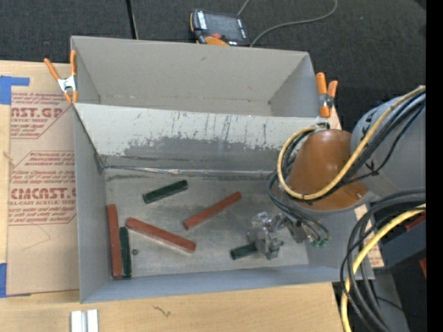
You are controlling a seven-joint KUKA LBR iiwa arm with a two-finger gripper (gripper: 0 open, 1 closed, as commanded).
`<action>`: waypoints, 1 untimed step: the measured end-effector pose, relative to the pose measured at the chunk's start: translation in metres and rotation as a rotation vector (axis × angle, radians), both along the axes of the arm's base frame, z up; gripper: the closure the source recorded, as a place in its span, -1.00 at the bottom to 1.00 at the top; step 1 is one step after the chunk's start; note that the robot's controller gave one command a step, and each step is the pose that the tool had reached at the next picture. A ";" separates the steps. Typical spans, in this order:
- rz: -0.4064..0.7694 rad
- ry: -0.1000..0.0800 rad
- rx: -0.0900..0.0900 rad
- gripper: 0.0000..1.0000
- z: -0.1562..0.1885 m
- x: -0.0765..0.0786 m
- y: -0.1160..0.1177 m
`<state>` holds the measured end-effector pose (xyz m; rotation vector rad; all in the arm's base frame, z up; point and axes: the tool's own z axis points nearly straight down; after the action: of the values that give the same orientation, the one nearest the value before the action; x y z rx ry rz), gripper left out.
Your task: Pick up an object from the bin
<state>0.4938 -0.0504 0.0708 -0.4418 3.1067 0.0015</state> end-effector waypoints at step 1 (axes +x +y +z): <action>0.000 0.001 0.000 -1.00 -0.001 0.000 0.000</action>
Offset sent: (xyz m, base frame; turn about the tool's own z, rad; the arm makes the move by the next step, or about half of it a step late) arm 0.0000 0.0000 0.0000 0.0000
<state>0.4933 -0.0506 0.0701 -0.4422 3.1080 0.0011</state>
